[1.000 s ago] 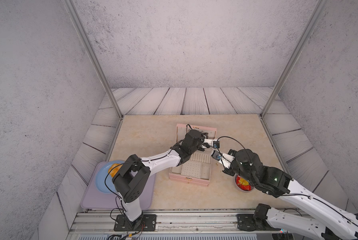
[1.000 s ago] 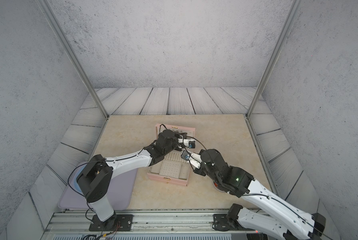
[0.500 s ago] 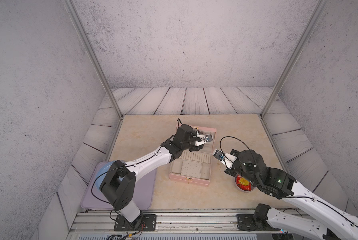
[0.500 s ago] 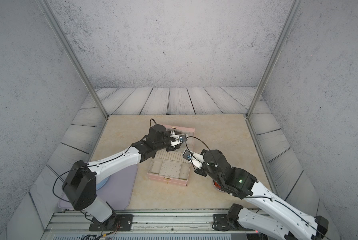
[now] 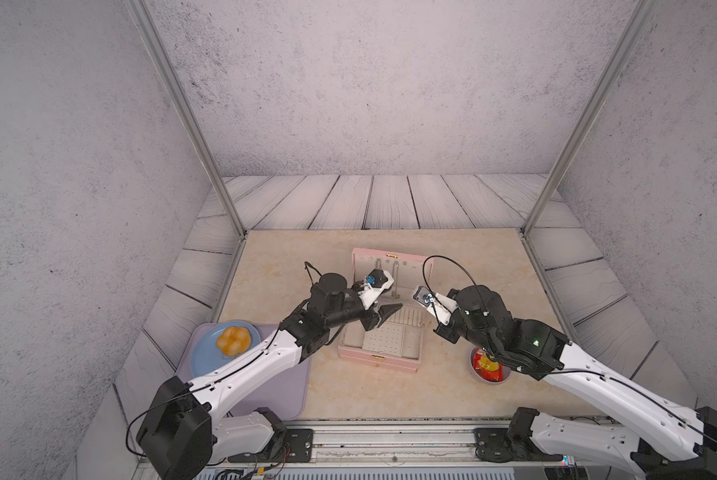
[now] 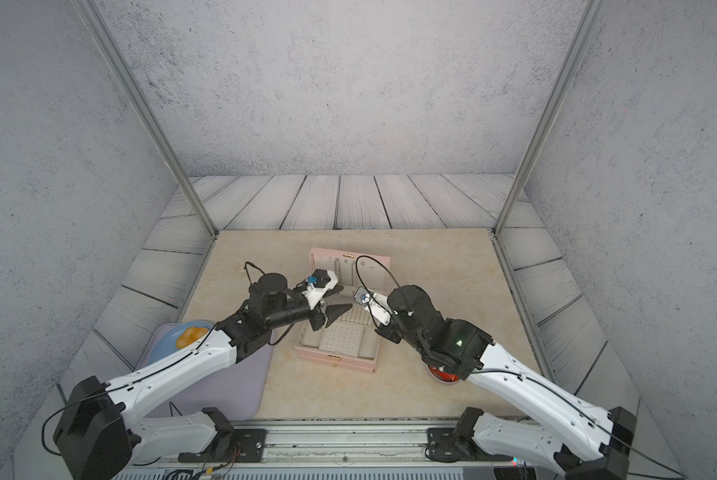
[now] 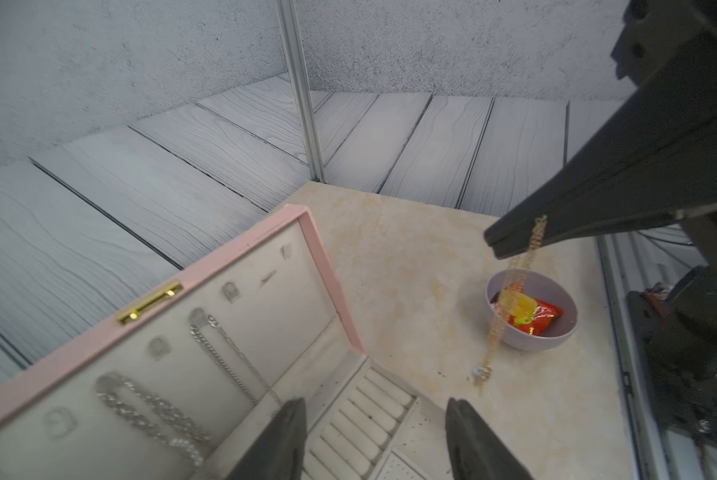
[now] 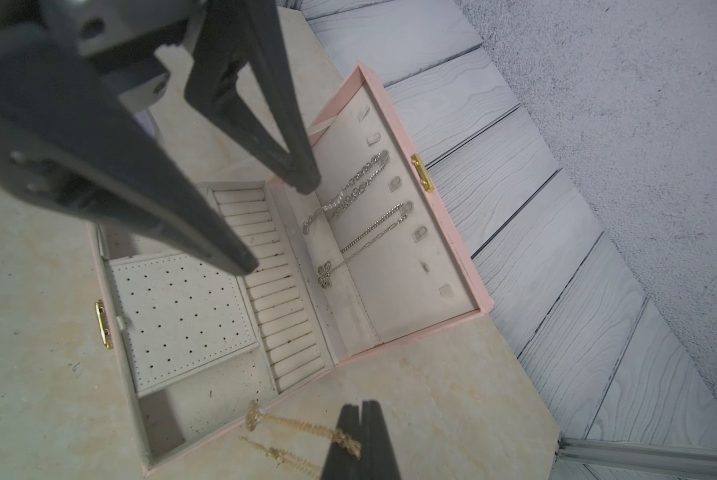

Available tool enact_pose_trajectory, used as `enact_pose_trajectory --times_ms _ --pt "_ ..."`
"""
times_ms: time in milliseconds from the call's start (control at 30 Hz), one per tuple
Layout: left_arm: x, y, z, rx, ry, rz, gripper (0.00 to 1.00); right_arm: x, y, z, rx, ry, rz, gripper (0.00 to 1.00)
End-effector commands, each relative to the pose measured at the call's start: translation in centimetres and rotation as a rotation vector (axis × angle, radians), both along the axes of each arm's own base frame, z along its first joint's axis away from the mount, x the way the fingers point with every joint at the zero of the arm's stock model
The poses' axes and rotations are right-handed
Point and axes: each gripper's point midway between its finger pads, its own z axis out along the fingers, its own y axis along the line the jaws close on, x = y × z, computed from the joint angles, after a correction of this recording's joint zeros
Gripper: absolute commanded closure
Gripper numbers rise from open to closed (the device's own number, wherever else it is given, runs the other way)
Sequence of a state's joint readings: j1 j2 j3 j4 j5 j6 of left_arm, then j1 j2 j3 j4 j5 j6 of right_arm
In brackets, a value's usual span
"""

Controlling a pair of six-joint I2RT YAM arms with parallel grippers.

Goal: Put jewelry chain into jewelry box
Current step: Hang the necklace on the jewelry box clasp.

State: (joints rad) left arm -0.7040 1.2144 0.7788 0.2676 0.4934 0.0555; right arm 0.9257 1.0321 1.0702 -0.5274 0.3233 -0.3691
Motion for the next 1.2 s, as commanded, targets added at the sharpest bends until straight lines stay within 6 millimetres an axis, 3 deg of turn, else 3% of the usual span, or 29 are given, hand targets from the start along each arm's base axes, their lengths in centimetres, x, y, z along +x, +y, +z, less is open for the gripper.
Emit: enact_pose_trajectory --times_ms 0,267,467,700,1000,1167 --pt "-1.2 -1.0 1.7 -0.155 0.1 -0.064 0.39 0.9 0.4 1.2 0.042 -0.001 -0.048 1.0" --pt "-0.9 -3.8 -0.9 -0.173 0.203 -0.174 0.37 2.4 2.0 1.3 0.049 0.015 -0.075 1.0" --pt "-0.2 -4.5 -3.0 -0.146 0.23 -0.17 0.41 2.5 2.7 1.2 0.062 0.027 -0.06 1.0" --pt "0.6 -5.2 -4.7 -0.121 0.258 -0.167 0.54 2.6 2.9 0.9 0.057 0.034 -0.061 1.0" --pt "0.7 -5.6 -4.7 -0.135 0.262 -0.18 0.67 2.6 2.9 0.7 0.055 0.04 -0.062 1.0" --pt "1.2 -5.3 -5.2 -0.125 0.258 -0.145 0.89 3.1 2.9 0.5 0.049 0.039 -0.085 1.0"
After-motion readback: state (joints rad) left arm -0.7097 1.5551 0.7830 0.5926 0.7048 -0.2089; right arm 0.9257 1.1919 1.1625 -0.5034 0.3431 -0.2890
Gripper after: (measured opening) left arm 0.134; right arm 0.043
